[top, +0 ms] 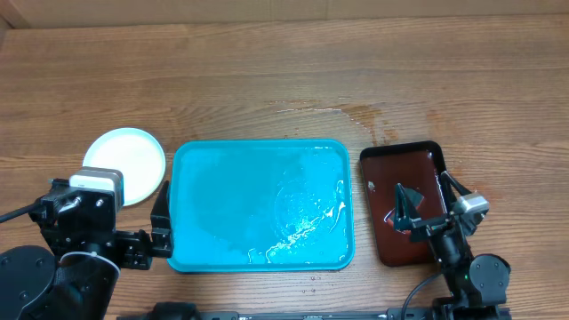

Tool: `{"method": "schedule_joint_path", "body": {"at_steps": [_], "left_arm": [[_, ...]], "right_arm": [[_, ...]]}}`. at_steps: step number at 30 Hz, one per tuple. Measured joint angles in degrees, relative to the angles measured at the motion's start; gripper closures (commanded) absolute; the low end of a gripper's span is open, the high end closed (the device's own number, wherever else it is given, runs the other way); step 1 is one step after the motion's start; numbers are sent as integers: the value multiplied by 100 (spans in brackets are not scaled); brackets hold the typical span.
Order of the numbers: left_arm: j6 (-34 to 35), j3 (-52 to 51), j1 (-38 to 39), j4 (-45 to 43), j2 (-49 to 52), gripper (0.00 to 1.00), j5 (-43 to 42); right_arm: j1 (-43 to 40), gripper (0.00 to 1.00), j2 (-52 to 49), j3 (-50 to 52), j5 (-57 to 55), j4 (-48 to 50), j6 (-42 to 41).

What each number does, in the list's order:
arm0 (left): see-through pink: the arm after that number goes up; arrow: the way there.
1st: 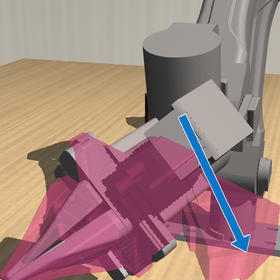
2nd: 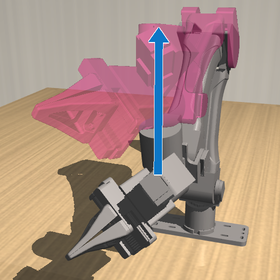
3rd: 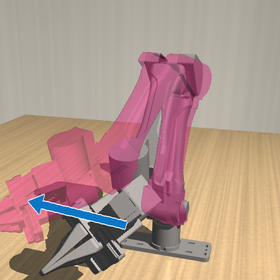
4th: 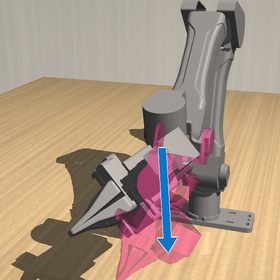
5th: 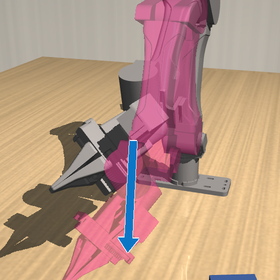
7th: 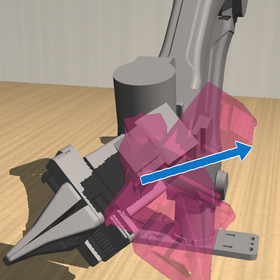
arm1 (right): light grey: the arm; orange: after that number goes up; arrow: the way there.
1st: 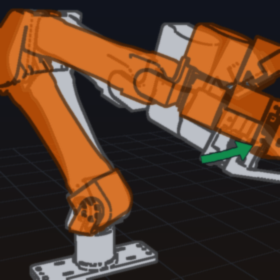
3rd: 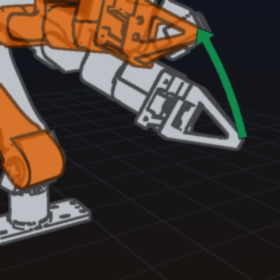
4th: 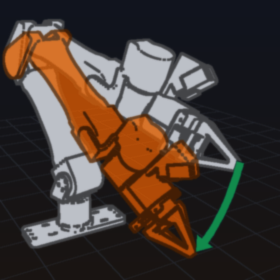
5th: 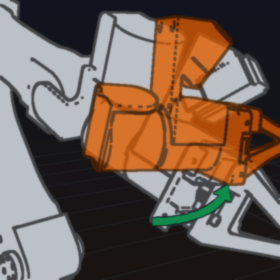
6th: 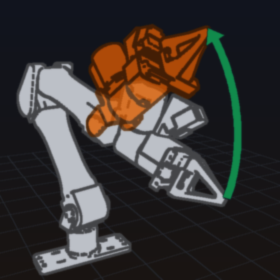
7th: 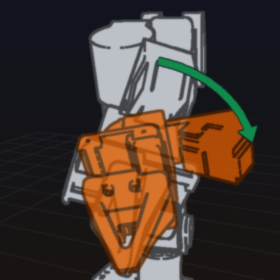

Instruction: Clean dirty plates on tray and stack at the side

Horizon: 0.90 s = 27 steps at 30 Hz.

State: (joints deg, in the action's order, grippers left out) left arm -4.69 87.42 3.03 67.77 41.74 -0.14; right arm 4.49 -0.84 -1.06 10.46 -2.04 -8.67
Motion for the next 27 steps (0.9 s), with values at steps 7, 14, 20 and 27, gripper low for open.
{"method": "schedule_joint_path", "body": {"at_steps": [7,14,20,27], "left_arm": [[0,0,0,0,0,0,0],[0,0,0,0,0,0,2],[0,0,0,0,0,0,2],[0,0,0,0,0,0,0]], "right_arm": [[0,0,0,0,-105,-216,-356],[0,0,0,0,-109,-214,-459],[0,0,0,0,-107,-219,-472],[0,0,0,0,-107,-214,-481]]}}
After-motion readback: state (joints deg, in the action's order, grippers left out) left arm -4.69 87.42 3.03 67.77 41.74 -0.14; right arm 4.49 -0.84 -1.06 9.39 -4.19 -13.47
